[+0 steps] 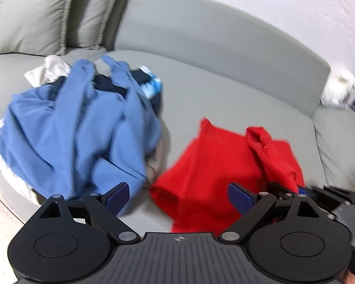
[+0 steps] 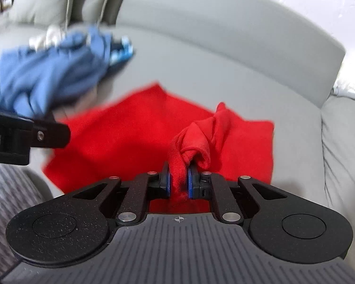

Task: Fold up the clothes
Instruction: 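Lift the grasped side with the right gripper and fold it over the shirt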

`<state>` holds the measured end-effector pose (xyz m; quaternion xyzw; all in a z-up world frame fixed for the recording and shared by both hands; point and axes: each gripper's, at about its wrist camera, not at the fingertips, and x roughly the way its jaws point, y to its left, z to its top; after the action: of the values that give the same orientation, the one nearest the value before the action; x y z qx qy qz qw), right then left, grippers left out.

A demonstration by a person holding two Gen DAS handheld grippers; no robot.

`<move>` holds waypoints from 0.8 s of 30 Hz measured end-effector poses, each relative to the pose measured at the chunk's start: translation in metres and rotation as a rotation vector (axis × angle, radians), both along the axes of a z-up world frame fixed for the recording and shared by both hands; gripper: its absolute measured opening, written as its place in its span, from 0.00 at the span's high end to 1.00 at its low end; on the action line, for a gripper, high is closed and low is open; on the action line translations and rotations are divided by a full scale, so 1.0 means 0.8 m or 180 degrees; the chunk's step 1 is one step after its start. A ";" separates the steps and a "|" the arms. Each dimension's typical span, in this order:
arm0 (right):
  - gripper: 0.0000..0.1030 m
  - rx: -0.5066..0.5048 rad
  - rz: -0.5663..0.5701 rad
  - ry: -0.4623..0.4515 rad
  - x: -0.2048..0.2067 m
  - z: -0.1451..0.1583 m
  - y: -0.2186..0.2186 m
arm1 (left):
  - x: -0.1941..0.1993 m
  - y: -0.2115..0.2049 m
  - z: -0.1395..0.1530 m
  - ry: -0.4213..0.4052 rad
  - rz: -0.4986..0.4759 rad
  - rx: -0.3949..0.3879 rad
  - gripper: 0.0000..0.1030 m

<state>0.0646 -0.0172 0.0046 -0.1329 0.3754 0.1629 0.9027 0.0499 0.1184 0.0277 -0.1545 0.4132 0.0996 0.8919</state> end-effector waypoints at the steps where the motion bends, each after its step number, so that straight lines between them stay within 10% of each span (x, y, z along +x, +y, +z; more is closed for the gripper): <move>1: 0.87 0.0062 0.0006 -0.0023 -0.001 0.006 0.004 | -0.001 0.004 0.002 -0.0013 0.0031 0.0002 0.12; 11: 0.87 0.0279 0.0094 0.0328 0.006 0.004 0.063 | -0.022 0.044 0.013 -0.0023 0.0317 0.0111 0.12; 21: 0.87 0.0267 0.0316 0.0073 -0.010 0.012 0.093 | -0.026 0.064 0.005 0.0004 0.0469 0.0035 0.12; 24: 0.54 0.0319 0.0411 0.0276 0.000 0.002 0.103 | -0.024 0.064 0.007 0.0000 0.0453 0.0037 0.12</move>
<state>0.0645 0.0649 0.0065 -0.1043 0.3961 0.2450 0.8787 0.0304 0.1697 0.0331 -0.1782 0.4006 0.1651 0.8835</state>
